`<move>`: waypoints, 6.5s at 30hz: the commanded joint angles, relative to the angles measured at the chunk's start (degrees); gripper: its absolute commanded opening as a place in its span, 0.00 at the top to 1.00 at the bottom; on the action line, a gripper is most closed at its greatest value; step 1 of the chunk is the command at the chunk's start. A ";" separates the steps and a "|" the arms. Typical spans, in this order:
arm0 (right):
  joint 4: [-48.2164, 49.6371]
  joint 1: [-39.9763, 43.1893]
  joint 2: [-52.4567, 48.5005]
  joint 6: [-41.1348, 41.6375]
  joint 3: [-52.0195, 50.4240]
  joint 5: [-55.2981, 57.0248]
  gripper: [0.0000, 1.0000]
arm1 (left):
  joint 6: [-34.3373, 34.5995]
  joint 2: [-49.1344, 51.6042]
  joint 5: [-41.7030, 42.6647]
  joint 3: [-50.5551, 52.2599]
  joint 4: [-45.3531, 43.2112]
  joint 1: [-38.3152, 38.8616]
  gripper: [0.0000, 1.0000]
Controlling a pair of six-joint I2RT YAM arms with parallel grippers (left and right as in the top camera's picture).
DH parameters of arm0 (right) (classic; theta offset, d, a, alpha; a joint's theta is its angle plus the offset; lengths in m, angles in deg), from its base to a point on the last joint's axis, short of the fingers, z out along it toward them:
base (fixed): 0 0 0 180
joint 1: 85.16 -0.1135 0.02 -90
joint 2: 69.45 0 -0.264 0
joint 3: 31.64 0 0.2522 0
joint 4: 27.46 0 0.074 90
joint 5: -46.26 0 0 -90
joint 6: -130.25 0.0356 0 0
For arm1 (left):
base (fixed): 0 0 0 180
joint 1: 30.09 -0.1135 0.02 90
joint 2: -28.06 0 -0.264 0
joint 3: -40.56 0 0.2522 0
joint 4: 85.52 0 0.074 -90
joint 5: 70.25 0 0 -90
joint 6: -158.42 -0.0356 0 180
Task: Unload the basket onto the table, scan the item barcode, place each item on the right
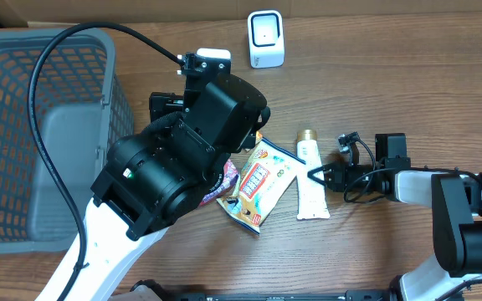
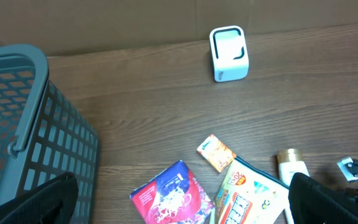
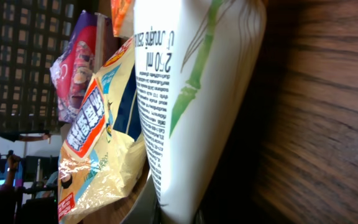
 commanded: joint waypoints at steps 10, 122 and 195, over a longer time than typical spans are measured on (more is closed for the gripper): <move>3.63 9.44 5.95 5.42 -0.87 -20.00 0.96 | -0.07 0.17 -0.96 -0.85 -0.04 -0.31 0.00; 39.08 -21.03 -33.27 -72.19 56.22 73.02 0.96 | -0.04 0.37 -0.96 -0.85 -0.04 -0.28 0.00; -56.15 34.07 -5.81 21.79 59.32 73.90 0.96 | -0.04 0.37 -0.96 -0.85 -0.04 -0.28 0.00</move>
